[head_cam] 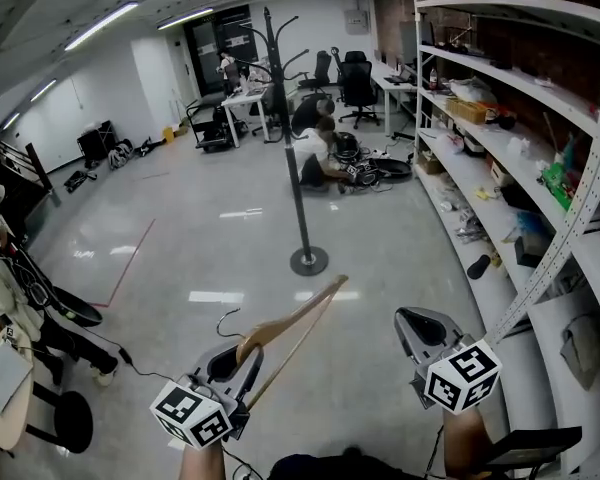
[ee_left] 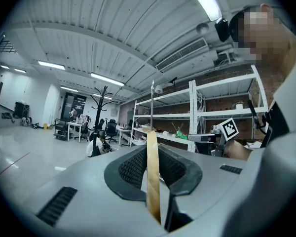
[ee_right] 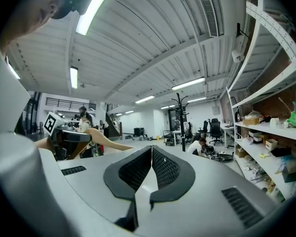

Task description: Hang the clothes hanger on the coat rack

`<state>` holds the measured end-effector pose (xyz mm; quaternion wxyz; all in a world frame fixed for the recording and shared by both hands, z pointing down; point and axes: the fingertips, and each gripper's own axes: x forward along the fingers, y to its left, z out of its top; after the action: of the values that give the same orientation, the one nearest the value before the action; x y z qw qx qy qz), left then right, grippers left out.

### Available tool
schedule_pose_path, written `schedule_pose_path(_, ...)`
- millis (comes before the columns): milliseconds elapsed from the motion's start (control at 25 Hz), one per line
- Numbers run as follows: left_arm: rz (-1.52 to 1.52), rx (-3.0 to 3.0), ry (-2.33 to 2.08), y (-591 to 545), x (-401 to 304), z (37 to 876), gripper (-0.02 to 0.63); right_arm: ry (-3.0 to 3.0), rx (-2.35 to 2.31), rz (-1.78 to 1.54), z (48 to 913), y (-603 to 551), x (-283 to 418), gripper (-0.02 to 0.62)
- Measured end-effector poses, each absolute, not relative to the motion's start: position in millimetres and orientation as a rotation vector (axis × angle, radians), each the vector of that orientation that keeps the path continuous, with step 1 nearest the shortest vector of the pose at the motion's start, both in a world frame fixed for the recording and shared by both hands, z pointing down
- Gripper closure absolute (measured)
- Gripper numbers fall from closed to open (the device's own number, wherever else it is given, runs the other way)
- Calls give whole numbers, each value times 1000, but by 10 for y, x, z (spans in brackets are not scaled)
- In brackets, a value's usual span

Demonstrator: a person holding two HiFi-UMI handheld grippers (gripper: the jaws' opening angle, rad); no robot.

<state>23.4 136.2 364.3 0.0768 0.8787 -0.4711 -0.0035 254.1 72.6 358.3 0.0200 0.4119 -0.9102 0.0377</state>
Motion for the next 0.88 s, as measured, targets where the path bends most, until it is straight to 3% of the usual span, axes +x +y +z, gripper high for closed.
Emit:
schedule_pose_path(480,13,2653,-1354,203,97,3726,554,-2807,1305,145,3645,-437,2369,588)
schedule_pose_path(880,-77,2680,-1317,-1000,-601,3704,554,-2768,1327,61,3508,-1606,1666,588)
